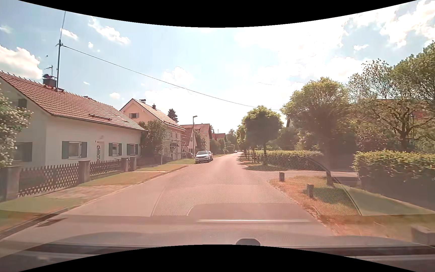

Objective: Follow the waypoints while adhering to traffic rules and regulations

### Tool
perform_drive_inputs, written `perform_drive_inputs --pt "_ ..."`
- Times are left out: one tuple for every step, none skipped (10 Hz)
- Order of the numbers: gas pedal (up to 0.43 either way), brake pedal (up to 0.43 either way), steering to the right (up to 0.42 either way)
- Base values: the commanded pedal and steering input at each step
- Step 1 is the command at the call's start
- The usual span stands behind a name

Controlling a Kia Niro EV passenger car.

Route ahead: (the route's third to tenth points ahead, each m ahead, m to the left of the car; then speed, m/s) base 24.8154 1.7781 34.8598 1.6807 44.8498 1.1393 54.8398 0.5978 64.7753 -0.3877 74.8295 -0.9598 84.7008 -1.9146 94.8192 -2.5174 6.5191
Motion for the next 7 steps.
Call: perform_drive_inputs --pt "0.13 0.0 -0.004" --pt "0.13 0.0 -0.004" --pt "0.13 0.0 -0.004" --pt "0.13 0.0 -0.004" --pt "0.13 0.0 -0.004" --pt "0.13 0.0 -0.004" --pt "0.118 0.0 -0.004"
